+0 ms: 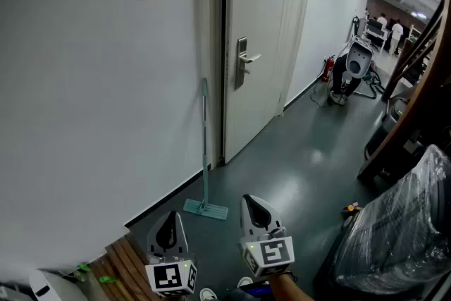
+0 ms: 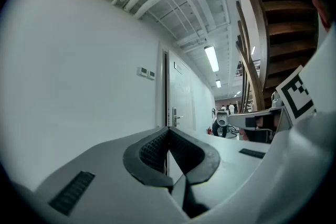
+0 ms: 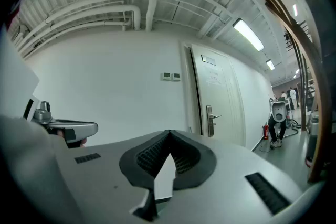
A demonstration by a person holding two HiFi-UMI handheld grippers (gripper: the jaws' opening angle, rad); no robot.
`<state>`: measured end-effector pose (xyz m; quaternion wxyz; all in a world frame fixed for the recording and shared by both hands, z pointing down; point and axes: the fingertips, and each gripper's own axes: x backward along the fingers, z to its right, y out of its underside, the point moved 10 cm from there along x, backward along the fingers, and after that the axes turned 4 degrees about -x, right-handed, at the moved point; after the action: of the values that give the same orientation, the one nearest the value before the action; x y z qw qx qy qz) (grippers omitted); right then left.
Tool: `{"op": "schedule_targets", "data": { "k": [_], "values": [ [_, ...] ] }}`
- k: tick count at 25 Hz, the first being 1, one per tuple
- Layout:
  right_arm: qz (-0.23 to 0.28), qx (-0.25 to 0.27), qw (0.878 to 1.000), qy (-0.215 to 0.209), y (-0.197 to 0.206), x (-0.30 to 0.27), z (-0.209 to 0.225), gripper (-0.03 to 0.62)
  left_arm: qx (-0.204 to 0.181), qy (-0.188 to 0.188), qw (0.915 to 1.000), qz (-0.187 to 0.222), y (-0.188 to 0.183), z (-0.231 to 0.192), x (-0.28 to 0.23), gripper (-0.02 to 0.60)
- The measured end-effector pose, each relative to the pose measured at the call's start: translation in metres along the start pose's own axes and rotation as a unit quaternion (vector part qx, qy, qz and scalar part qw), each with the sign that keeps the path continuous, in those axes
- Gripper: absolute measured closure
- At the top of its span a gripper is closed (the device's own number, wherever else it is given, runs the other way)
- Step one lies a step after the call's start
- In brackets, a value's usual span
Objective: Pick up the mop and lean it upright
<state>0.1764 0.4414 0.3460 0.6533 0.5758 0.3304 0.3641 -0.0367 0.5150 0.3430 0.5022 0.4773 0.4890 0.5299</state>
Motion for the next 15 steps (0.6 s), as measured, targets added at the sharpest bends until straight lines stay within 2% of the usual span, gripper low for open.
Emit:
{"op": "schedule_targets", "data": {
  "k": [15],
  "values": [
    [0.001, -0.007, 1.000, -0.023, 0.001, 0.007, 0.048, 0.577, 0.000, -0.008, 1.0000, 0.003, -0.006, 0.055, -0.017, 0.569]
  ]
}}
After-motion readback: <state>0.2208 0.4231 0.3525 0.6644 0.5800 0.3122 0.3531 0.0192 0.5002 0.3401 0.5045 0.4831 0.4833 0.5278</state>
